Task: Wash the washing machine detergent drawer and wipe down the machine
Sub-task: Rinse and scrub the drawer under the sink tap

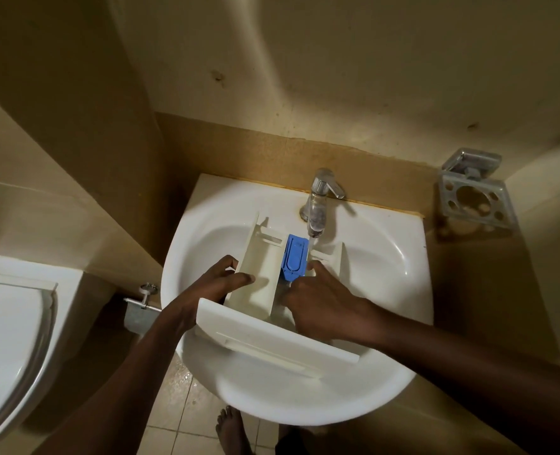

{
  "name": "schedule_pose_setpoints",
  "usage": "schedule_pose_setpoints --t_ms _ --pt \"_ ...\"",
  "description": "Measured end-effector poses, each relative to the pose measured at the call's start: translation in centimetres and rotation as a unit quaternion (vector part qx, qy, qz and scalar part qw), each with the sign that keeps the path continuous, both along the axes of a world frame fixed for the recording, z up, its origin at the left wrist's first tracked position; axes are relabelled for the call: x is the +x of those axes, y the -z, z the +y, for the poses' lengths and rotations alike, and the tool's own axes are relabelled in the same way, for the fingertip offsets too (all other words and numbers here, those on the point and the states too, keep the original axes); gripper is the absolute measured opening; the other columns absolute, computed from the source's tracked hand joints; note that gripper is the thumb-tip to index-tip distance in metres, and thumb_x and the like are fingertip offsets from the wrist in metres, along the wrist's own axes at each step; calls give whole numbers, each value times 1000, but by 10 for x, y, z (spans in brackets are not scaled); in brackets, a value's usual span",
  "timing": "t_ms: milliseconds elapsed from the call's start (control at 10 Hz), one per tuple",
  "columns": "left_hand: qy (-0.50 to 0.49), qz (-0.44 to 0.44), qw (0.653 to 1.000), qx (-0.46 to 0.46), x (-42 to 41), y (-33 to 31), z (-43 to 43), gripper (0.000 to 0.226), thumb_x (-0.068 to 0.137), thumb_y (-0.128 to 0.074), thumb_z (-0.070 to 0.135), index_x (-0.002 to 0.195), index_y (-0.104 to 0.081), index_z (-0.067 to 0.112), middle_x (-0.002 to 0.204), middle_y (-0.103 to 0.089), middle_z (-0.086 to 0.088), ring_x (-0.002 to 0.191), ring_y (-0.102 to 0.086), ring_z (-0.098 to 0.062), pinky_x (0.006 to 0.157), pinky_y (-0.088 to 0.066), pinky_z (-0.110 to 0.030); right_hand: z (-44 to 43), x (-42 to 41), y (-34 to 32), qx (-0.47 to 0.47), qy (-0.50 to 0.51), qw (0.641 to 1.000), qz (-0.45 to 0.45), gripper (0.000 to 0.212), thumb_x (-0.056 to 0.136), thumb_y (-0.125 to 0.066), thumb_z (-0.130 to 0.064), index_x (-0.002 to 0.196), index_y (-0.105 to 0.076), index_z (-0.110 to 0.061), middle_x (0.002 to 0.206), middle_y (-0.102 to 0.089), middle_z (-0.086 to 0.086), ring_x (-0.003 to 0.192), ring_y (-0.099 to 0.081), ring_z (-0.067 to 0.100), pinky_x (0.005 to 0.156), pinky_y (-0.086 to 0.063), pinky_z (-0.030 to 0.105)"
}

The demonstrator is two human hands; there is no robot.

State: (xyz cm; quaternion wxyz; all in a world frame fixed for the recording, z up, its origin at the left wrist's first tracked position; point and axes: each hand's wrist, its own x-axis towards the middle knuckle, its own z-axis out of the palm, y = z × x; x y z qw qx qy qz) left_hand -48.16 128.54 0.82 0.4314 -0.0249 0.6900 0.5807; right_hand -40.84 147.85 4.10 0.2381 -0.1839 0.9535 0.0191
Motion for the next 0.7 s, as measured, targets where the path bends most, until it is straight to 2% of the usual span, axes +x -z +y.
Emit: schedule_pose_setpoints --t_ms 100,200,300,400,500,600,700 --pt "11 15 1000 -6 0 2 0 61 71 -70 41 122 -51 13 113 -70 -12 97 -71 -34 93 -54 -54 -4 -3 6 -30 35 993 -110 30 85 -51 -14 114 -59 -16 107 -63 4 109 -52 24 98 -30 45" --pt "9 14 1000 -8 -1 2 -3 66 66 -74 45 121 -52 15 114 -70 -12 98 -71 -34 94 -53 -56 2 -3 -1 -9 -13 987 -158 45 86 -48 -13 130 -55 -24 121 -57 4 115 -49 27 95 -39 44" --pt "18 7 1000 -6 1 -3 2 36 81 -72 35 109 -55 20 108 -69 -7 93 -70 -27 89 -57 -46 12 -2 -12 -12 -68 983 -169 58 81 -45 -4 133 -54 -28 119 -59 6 104 -56 33 91 -46 44" --pt "17 -15 1000 -18 -1 -1 2 19 92 -65 25 102 -51 31 109 -66 -5 94 -68 -25 88 -55 -41 28 -4 2 -72 -84 983 -144 35 89 -47 -10 116 -64 -25 102 -65 0 101 -57 22 99 -34 48" --pt "26 -4 1000 -17 -2 -6 1 44 78 -70 37 115 -52 22 113 -69 -10 99 -70 -33 94 -54 -52 32 6 11 369 -250 870 209 22 95 -41 -22 94 -62 -15 86 -56 0 93 -55 17 101 -27 47" --pt "23 -2 999 -38 -3 -5 0 37 78 -72 38 108 -53 25 111 -68 -12 101 -68 -36 96 -52 -51 22 7 -2 18 -104 994 -10 44 77 -48 -2 110 -65 -26 103 -64 -9 104 -54 13 92 -24 41" --pt "10 -9 999 -37 -4 -3 -3 40 65 -76 46 94 -51 31 104 -64 -16 93 -58 -26 85 -43 -40 29 -5 -5 -160 45 986 10 54 69 -44 7 99 -72 -28 105 -70 -9 99 -60 8 90 -38 25"
